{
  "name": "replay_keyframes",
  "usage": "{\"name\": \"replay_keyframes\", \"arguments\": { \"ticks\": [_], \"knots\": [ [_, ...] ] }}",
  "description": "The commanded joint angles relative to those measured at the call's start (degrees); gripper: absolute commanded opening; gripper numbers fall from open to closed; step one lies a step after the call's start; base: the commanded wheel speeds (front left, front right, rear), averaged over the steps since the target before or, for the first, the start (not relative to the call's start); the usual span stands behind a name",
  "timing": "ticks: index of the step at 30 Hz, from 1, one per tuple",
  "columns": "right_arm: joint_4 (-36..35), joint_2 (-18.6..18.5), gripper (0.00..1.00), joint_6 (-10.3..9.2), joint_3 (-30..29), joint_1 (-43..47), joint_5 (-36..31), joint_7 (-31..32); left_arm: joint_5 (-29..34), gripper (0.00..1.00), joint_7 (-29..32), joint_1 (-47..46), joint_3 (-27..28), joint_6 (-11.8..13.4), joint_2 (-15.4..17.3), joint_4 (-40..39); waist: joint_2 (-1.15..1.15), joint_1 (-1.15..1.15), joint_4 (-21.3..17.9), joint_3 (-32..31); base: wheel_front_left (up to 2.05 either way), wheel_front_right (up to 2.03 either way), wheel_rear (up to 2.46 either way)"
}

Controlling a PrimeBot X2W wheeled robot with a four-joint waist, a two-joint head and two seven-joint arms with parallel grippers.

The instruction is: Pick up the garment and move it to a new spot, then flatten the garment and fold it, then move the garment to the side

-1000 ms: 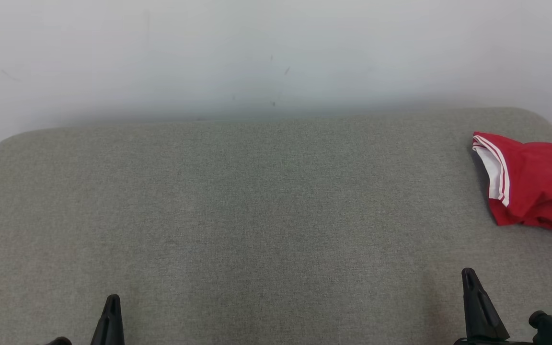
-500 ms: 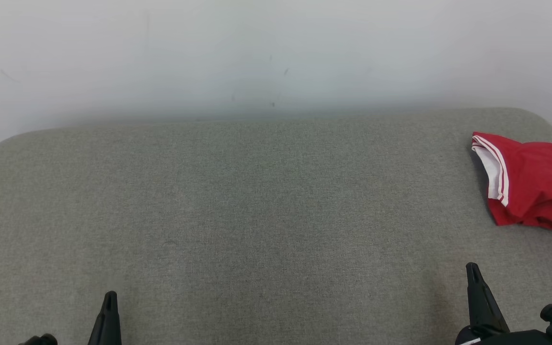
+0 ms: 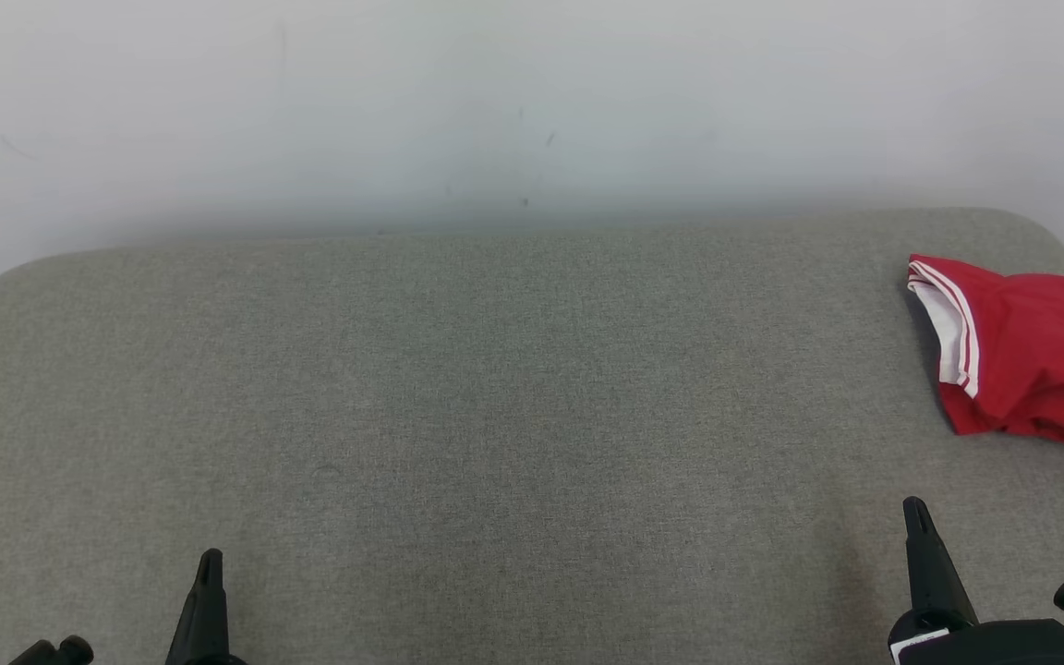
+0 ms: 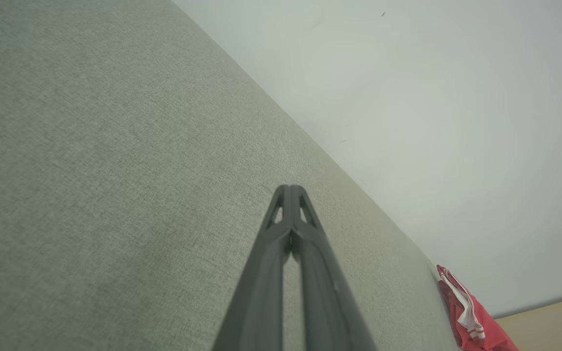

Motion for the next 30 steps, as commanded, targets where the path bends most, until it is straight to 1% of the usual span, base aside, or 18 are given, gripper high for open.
{"name": "replay_keyframes", "arguments": {
  "ticks": [1,10,30],
  "knots": [
    [-0.3,-0.48,0.0,-0.05,-0.27,-1.2,2.22,0.37,-2.41,0.0,0.53,-1.44,0.32,-0.25,0.13,-0.3,0.0,0.0,-0.01,-0.01,0.0,0.0,0.0],
    [0.69,-0.49,0.0,-0.06,-0.6,-2.16,8.54,1.6,-8.91,0.0,2.19,-2.31,0.7,-0.56,0.11,0.3,0.0,0.0,-0.07,-0.05,0.0,0.0,0.0],
    [2.48,-0.4,0.0,-0.08,-1.33,-3.93,20.24,4.01,-20.72,0.0,5.24,-3.99,1.39,-1.24,0.08,1.45,0.0,0.0,-0.19,-0.15,0.0,0.0,0.0]
  ]
}}
